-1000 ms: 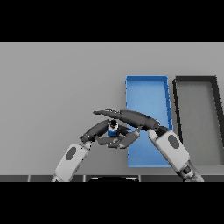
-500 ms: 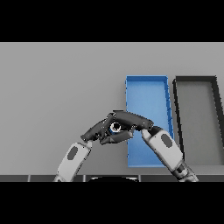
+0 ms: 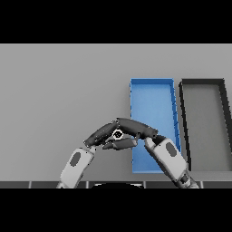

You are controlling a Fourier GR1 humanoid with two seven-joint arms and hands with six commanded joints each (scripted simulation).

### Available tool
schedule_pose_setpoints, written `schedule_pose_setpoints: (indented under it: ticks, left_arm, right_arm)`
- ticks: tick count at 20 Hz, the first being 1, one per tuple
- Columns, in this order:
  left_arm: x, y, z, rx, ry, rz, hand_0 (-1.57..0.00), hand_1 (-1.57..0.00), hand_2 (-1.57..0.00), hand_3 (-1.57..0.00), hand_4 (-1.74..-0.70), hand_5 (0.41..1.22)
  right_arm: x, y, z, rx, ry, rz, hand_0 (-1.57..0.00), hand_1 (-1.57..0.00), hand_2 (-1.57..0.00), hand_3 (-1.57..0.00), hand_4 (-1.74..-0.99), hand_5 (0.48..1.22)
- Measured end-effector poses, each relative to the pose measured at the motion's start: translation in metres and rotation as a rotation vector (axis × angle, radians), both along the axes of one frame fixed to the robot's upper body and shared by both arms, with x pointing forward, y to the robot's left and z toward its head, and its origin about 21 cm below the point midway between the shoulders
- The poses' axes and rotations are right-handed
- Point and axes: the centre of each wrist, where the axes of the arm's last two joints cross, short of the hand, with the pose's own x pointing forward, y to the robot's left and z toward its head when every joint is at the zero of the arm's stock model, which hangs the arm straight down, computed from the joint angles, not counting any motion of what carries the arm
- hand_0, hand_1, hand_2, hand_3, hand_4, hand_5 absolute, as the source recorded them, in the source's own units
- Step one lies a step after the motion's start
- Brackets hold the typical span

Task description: Pick up the blue pipe and place it into the blue bin.

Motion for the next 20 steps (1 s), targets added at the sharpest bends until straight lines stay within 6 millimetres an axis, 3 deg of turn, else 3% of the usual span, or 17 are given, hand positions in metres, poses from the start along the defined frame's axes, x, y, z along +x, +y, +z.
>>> schedule_pose_setpoints:
  ticks: [2,4,7,10,13,16,20]
  left_arm:
    - [0.000,0.001,0.002,0.037,-0.018,0.009,-0.94,-0.88,-0.85,-0.67,-1.41,1.221]
    - [-0.001,0.006,0.000,0.055,-0.041,-0.025,-0.60,-0.56,-0.55,-0.43,-1.25,1.221]
    - [0.000,0.010,-0.002,0.114,-0.009,-0.050,-0.31,-0.29,-0.28,-0.22,-1.09,0.984]
    - [0.002,0.011,-0.002,0.157,0.026,-0.013,-0.16,-0.15,-0.14,-0.11,-1.01,0.785]
    - [0.004,0.010,-0.003,0.169,0.049,-0.001,-0.08,-0.07,-0.07,-0.06,-0.97,0.642]
    - [0.005,0.006,-0.004,0.178,0.096,0.017,-0.04,-0.04,-0.04,-0.03,-0.97,0.557]
    - [0.007,0.006,-0.005,0.192,0.111,0.026,-0.02,-0.01,-0.01,-0.01,-0.97,0.512]
  right_arm:
    - [0.000,-0.001,0.001,0.014,-0.011,-0.020,-1.56,-1.56,-1.56,-1.56,-1.497,1.206]
    - [-0.001,0.000,0.004,-0.001,-0.011,-0.022,-1.56,-1.56,-1.56,-1.56,-1.498,1.211]
    - [-0.003,0.002,0.000,-0.007,-0.008,-0.031,-1.57,-1.57,-1.57,-1.57,-1.498,1.216]
    - [0.003,0.003,0.004,-0.020,-0.004,-0.054,-1.57,-1.57,-1.57,-1.57,-1.499,1.218]
    - [-0.001,0.004,0.004,0.028,-0.042,-0.041,-1.57,-1.57,-1.57,-1.57,-1.499,1.220]
    - [0.002,0.002,0.004,0.038,-0.031,-0.044,-1.57,-1.57,-1.57,-1.57,-1.498,1.220]
    - [0.006,0.001,0.016,0.085,0.002,-0.045,-1.57,-1.57,-1.57,-1.57,-1.495,1.221]
